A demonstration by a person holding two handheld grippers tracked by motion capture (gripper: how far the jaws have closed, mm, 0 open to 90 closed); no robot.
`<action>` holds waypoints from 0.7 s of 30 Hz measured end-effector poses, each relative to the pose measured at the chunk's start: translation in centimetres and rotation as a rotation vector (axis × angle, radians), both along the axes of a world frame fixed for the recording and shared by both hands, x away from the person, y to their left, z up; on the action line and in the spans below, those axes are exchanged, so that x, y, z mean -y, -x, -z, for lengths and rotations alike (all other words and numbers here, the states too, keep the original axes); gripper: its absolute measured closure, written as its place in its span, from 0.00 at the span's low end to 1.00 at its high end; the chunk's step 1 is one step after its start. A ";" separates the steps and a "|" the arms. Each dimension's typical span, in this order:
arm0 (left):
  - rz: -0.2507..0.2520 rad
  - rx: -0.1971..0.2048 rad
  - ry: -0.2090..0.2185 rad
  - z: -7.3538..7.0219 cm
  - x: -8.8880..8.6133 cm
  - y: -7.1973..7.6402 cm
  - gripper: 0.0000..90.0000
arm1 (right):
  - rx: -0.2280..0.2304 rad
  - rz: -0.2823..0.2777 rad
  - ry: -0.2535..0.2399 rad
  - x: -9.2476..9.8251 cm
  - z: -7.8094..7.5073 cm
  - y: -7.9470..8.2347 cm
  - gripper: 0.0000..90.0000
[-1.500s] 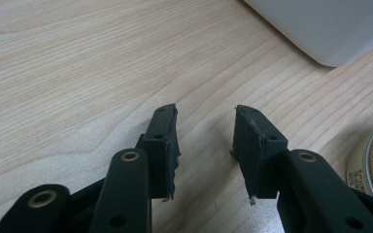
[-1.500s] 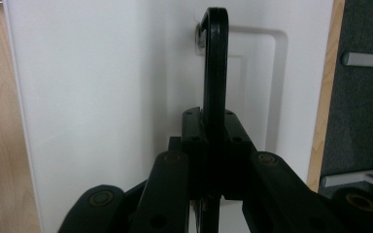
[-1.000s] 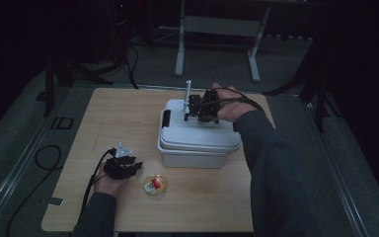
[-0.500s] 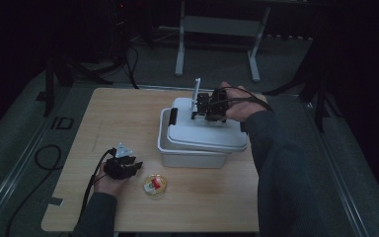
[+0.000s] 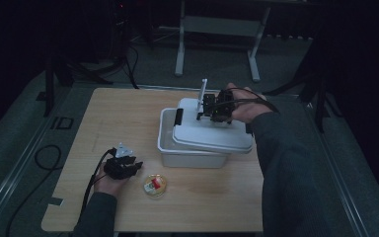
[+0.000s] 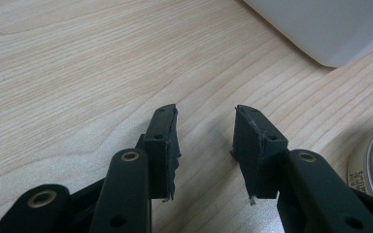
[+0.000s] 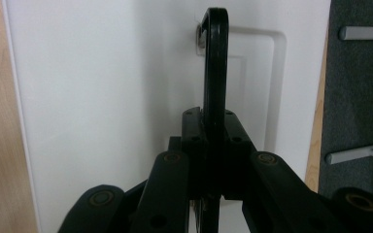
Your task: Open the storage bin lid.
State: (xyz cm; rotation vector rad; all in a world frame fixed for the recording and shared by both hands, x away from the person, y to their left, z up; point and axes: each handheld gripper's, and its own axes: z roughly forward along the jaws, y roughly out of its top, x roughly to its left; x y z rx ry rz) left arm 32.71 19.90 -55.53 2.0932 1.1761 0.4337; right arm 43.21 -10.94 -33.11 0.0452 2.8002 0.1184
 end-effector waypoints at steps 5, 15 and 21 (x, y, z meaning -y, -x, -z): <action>0.001 -0.001 -0.003 0.0 0.0 0.0 0.68 | -0.005 0.009 -0.007 0.6 0.1 -0.1 0.93; 0.000 0.001 -0.003 0.0 0.1 -0.1 0.67 | -0.010 0.037 -0.019 2.2 0.1 -0.2 0.93; 0.001 0.001 -0.004 0.0 0.1 -0.1 0.67 | -0.014 0.050 -0.029 3.1 0.3 -0.3 0.93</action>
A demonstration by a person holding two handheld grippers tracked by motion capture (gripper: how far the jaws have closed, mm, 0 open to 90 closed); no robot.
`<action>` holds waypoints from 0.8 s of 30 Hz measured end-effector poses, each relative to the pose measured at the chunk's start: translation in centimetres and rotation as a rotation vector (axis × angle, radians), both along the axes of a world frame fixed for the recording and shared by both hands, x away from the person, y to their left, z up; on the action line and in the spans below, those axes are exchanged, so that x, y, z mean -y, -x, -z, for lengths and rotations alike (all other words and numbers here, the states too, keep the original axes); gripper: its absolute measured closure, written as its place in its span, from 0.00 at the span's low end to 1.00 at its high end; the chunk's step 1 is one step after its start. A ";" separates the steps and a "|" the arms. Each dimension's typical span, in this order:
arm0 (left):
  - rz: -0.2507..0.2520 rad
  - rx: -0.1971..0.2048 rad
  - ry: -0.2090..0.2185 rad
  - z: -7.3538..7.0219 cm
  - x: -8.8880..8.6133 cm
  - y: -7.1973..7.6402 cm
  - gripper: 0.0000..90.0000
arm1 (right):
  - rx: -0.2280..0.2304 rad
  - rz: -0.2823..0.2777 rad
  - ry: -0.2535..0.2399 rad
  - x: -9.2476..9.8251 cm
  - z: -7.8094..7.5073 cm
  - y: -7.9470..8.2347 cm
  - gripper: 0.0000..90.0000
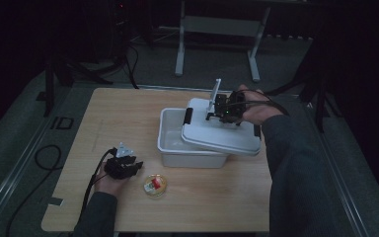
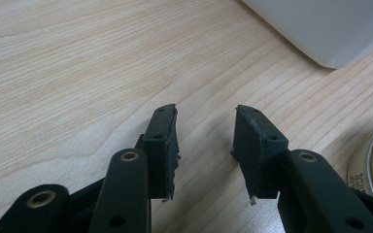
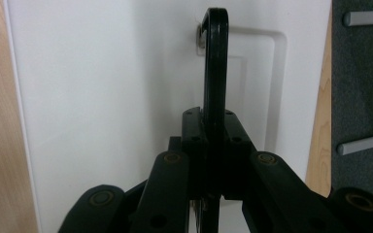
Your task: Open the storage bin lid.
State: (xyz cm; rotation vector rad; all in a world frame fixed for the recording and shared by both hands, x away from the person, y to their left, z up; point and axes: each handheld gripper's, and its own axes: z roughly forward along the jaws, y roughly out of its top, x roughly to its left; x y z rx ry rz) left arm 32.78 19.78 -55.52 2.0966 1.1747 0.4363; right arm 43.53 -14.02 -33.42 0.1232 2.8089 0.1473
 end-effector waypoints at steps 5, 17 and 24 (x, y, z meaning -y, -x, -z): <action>0.001 0.001 -0.001 0.0 0.0 0.0 0.67 | -0.001 0.010 -0.003 0.7 0.0 0.1 0.93; -0.001 0.003 0.003 0.0 0.0 0.0 0.67 | -0.007 0.044 -0.022 2.8 0.1 0.1 0.93; -0.001 0.002 0.005 0.0 0.0 0.0 0.67 | -0.010 0.063 -0.019 3.9 0.2 0.1 0.93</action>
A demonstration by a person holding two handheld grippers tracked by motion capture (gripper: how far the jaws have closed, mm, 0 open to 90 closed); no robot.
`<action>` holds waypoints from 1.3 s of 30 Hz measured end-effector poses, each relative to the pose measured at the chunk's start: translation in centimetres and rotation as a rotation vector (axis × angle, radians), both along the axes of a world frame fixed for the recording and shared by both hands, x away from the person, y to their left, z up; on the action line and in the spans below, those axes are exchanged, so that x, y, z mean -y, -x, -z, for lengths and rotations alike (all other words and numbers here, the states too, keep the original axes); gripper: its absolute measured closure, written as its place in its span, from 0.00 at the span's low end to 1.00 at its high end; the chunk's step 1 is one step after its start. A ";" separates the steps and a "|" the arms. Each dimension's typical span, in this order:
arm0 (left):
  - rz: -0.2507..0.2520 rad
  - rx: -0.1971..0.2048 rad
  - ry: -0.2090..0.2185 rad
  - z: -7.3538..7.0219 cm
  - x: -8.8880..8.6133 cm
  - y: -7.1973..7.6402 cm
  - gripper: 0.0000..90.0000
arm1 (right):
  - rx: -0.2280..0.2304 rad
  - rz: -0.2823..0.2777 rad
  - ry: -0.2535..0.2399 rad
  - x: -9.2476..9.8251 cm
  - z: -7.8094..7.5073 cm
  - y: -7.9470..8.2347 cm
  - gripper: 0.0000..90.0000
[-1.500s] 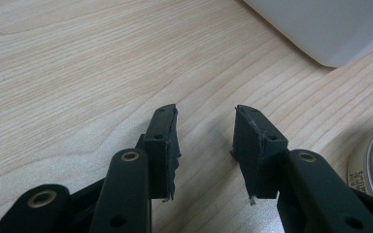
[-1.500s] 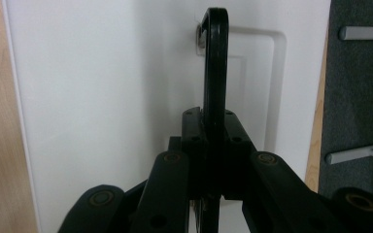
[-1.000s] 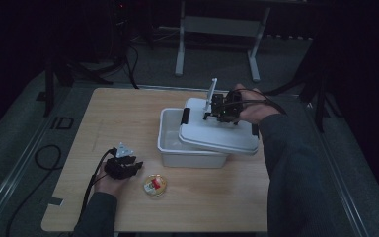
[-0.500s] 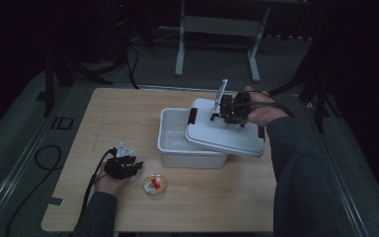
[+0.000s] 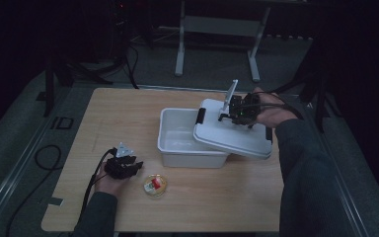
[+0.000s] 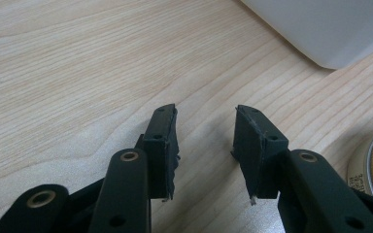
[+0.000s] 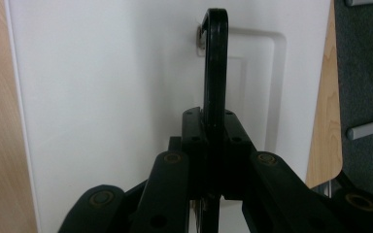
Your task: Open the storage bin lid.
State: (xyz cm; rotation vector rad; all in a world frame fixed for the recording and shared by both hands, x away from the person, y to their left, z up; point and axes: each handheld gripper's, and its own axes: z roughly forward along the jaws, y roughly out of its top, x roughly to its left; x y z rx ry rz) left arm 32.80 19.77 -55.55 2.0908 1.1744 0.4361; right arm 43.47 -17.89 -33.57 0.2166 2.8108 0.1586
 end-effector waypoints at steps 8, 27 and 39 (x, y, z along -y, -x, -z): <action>-0.001 0.000 0.000 0.0 0.0 0.0 0.67 | 0.000 0.016 0.010 1.3 0.2 0.1 0.93; 0.000 0.000 0.001 0.0 0.0 0.0 0.67 | -0.008 0.071 -0.005 4.1 0.8 0.2 0.93; 0.000 0.000 0.001 0.0 0.0 0.0 0.67 | -0.010 0.098 -0.004 5.5 1.0 0.4 0.93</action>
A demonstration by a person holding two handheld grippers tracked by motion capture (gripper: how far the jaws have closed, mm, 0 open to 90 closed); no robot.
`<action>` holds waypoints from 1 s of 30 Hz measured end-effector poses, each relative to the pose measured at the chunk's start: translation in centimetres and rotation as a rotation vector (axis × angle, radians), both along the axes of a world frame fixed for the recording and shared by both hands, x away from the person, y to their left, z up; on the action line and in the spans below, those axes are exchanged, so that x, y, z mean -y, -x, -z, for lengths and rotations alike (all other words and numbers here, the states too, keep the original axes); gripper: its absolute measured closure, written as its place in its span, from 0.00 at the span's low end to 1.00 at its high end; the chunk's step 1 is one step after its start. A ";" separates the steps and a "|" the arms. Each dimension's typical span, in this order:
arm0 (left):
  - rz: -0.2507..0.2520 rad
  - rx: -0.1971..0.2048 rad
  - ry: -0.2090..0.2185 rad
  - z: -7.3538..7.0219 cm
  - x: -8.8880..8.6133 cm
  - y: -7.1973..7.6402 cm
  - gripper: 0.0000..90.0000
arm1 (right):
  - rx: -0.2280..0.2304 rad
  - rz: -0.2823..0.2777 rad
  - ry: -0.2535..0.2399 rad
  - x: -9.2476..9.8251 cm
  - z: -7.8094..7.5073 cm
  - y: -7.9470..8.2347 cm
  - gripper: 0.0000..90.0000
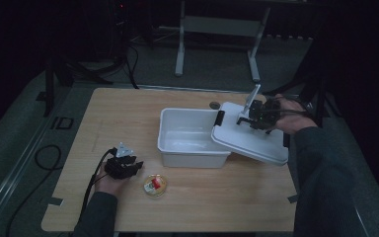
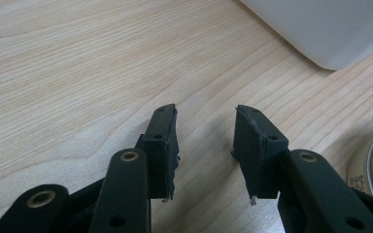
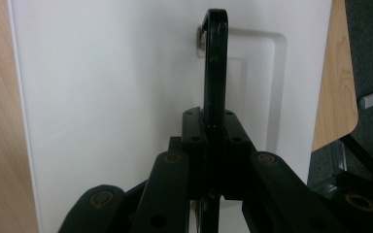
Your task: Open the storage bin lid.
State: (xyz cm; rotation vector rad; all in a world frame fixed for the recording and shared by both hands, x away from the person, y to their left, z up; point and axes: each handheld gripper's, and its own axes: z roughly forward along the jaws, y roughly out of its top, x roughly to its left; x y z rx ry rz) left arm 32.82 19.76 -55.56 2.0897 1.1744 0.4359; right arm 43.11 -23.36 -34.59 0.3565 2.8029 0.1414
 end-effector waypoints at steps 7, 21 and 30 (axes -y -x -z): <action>0.001 0.000 -0.001 0.0 0.0 0.0 0.67 | -0.001 0.020 -0.006 0.9 0.0 0.1 0.93; 0.002 -0.002 0.002 0.0 0.0 0.0 0.67 | 0.004 0.049 -0.002 2.4 0.2 0.4 0.93; 0.000 0.000 0.002 0.0 0.0 0.0 0.67 | 0.004 0.075 -0.005 3.7 0.2 0.6 0.93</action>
